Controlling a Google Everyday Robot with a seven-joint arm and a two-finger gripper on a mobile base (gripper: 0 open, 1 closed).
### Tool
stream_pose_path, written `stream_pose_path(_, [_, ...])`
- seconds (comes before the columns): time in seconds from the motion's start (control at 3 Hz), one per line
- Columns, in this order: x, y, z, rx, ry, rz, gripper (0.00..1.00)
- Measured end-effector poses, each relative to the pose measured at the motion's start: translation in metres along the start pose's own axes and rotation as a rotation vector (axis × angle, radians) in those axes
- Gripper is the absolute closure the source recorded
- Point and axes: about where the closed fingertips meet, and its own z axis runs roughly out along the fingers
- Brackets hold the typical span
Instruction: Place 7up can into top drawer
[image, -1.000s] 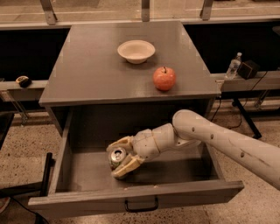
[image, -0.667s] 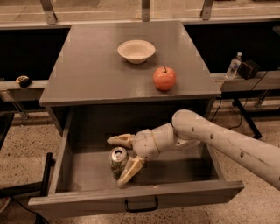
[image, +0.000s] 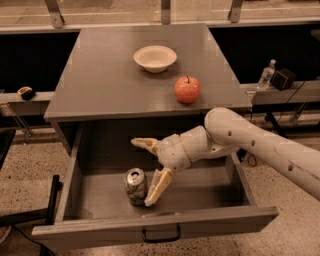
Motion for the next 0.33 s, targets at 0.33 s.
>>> stream_pose_path(0.33, [-0.0023,0.0002,-0.0003,-0.001,0.003,-0.004,0.00])
